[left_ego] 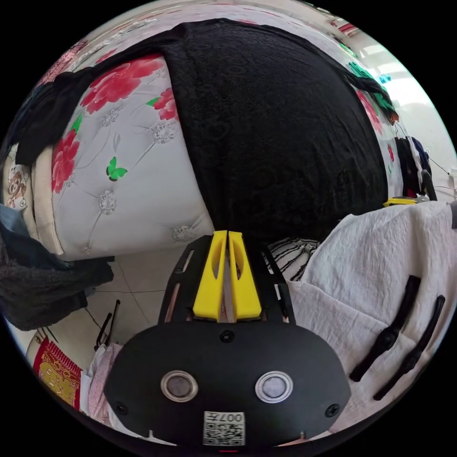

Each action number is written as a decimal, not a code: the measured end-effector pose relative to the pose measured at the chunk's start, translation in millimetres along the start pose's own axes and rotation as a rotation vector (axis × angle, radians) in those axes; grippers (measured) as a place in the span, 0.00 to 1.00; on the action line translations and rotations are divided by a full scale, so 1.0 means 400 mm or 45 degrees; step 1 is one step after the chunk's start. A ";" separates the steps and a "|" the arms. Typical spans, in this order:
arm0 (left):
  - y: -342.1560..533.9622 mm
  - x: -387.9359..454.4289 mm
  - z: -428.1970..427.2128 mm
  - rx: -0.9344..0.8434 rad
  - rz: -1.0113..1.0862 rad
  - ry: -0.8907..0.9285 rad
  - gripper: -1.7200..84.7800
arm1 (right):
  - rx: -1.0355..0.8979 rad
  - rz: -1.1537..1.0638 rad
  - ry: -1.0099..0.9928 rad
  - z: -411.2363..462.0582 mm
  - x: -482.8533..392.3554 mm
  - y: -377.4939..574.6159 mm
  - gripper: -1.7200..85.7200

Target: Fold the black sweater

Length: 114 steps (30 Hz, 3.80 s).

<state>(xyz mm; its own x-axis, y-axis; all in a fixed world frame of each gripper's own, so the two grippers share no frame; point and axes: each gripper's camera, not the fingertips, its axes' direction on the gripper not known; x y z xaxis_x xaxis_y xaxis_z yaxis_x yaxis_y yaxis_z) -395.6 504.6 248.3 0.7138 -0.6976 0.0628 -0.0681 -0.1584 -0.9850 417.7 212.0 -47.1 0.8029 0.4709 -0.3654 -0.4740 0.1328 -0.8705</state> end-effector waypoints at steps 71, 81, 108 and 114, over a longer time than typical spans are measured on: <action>-0.547 0.032 -0.072 0.516 0.456 -0.033 0.10 | 0.597 0.159 0.221 -0.383 -0.153 -0.526 0.06; -0.601 0.057 -0.020 0.469 0.408 -0.154 0.01 | 0.882 -0.089 0.231 -0.484 -0.197 -0.362 0.02; -0.668 0.095 0.061 0.329 0.762 -0.307 0.11 | 0.629 0.032 0.149 -0.315 -0.039 -0.127 0.07; -0.711 0.114 0.109 0.287 0.834 -0.422 0.05 | 0.614 -0.114 0.248 -0.341 -0.063 -0.126 0.08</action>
<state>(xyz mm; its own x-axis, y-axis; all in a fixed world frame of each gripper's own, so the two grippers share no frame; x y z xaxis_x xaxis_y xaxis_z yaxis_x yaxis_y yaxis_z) -313.3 548.1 524.3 0.7509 -0.3483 -0.5611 -0.4307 0.3858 -0.8159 470.6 74.5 -39.0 0.8784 0.2748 -0.3910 -0.4762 0.5731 -0.6669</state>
